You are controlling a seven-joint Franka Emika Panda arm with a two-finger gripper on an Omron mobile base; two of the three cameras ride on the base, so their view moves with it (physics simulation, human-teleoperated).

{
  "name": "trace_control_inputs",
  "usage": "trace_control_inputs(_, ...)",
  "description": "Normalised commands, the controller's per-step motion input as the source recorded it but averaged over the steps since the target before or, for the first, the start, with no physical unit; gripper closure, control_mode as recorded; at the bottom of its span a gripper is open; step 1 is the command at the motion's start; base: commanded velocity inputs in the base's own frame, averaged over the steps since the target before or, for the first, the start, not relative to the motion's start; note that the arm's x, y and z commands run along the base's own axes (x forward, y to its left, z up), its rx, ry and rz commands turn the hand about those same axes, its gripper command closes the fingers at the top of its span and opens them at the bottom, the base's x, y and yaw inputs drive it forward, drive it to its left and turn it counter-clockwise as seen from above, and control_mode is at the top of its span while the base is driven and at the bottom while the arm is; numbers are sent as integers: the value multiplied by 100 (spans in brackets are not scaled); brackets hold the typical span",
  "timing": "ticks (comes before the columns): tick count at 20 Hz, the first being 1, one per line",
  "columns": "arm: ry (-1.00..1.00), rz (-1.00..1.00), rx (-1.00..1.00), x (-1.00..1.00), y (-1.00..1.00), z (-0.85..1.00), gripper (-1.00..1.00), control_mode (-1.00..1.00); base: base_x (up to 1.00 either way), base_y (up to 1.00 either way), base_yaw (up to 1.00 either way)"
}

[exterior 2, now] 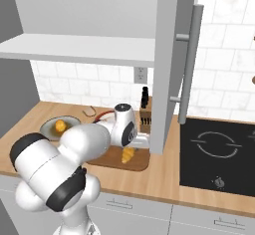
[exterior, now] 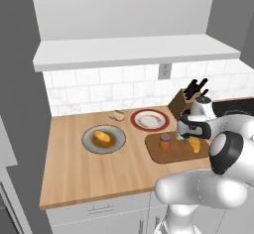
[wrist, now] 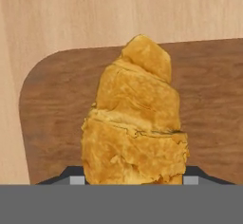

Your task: From the different types of pastries on the counter, select a croissant and place it on the cutting board. Then retrieve a jar of jam from the cabinet and place it alongside the croissant on the cutting board.

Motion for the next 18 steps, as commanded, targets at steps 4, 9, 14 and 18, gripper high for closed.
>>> trace_control_inputs(4,0,0,0,6,0,-21,100,-100,0,0,0)
trace_control_inputs(9,2,0,0,31,0,-5,100,-100,0,0,0)
trace_control_inputs(14,1,0,0,29,0,-4,100,-100,0,0,0)
trace_control_inputs(18,2,0,0,16,0,-15,100,-100,0,0,0)
